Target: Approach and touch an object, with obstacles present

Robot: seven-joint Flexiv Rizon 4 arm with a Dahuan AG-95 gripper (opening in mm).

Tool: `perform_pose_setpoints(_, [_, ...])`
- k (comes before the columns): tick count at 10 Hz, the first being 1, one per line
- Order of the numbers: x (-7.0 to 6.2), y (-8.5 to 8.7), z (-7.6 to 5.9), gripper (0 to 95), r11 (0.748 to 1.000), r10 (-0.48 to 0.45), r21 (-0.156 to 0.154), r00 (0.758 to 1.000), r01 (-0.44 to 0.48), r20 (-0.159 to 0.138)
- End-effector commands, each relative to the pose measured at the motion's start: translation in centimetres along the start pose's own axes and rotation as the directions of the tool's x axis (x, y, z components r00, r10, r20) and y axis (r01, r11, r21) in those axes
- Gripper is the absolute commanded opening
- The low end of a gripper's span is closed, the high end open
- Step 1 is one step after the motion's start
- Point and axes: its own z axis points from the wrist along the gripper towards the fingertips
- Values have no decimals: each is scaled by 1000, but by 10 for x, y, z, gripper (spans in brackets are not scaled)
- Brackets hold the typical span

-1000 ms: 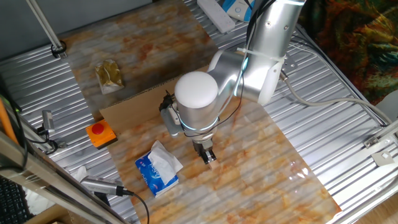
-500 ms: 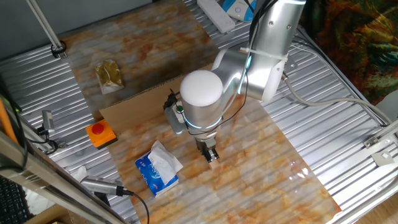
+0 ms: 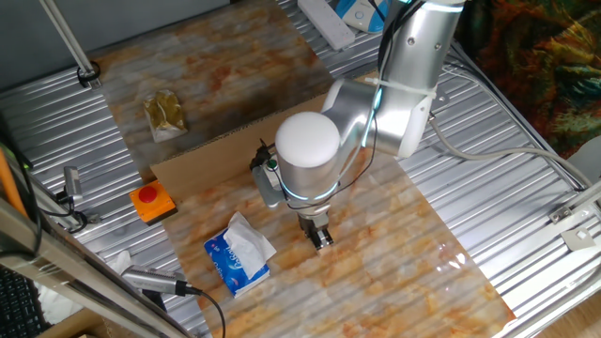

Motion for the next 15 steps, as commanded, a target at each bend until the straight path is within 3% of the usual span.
perform_pose_setpoints(1, [1,0,-1,0,1000,-1,-4,1000,1,-2])
perform_pose_setpoints(10, [2,0,-1,0,1000,16,-16,1000,-16,-2])
perform_pose_setpoints(15, [2,0,-3,0,1000,5,-6,1000,-5,-4])
